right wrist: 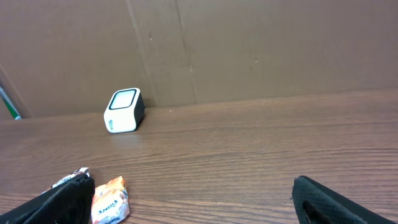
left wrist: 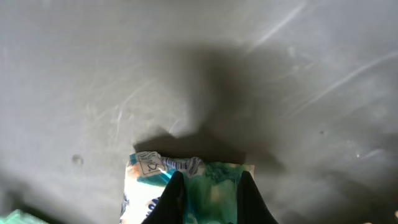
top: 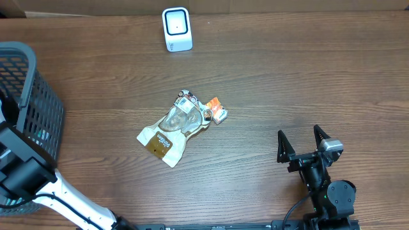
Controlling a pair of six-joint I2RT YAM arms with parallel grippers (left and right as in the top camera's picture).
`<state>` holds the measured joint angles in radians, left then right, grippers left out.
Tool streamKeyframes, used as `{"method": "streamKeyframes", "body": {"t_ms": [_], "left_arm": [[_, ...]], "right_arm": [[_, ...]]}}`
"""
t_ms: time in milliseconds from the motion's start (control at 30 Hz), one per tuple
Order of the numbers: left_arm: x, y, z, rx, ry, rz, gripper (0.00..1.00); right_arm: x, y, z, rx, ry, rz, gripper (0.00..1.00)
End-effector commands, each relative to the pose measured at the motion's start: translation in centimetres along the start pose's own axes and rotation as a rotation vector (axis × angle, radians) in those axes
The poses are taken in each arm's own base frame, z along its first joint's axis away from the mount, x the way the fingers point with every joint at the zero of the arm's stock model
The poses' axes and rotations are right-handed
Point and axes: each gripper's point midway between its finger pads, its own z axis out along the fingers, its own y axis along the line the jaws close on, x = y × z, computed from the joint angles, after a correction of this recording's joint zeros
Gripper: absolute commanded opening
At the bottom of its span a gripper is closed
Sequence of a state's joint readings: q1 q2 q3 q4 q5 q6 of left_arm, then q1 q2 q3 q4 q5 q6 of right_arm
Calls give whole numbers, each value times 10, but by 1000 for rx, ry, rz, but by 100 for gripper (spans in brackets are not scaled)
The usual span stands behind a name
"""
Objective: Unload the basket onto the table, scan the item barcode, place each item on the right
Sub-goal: 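Carry the blue tissue pack out and release it left of the cookie bag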
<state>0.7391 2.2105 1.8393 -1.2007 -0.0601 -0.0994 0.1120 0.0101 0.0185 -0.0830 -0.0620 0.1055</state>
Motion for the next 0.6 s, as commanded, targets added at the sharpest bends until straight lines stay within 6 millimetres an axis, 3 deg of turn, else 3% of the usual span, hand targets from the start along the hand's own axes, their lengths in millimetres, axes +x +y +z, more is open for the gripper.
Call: {"method": "streamKeyframes", "body": {"t_ms": [0,133,300,333,567], "left_arm": [[-17,5,-26,-39,-56,-139,4],[-28,6,-77,-17,-151,-200,4],[-29,3,-159,42,-320,-265,4],[-23,-2,-189,83,-384,-270,4],[26,-34,-299,211,-635,-211,4]], "right_arm": [[2,-3,0,12,-2,7,100],[2,-3,0,12,-2,7,100],[2,-3,0,12,-1,7,100],[2,-3,0,12,-2,7,100],[2,-3,0,12,-2,7,100]]}}
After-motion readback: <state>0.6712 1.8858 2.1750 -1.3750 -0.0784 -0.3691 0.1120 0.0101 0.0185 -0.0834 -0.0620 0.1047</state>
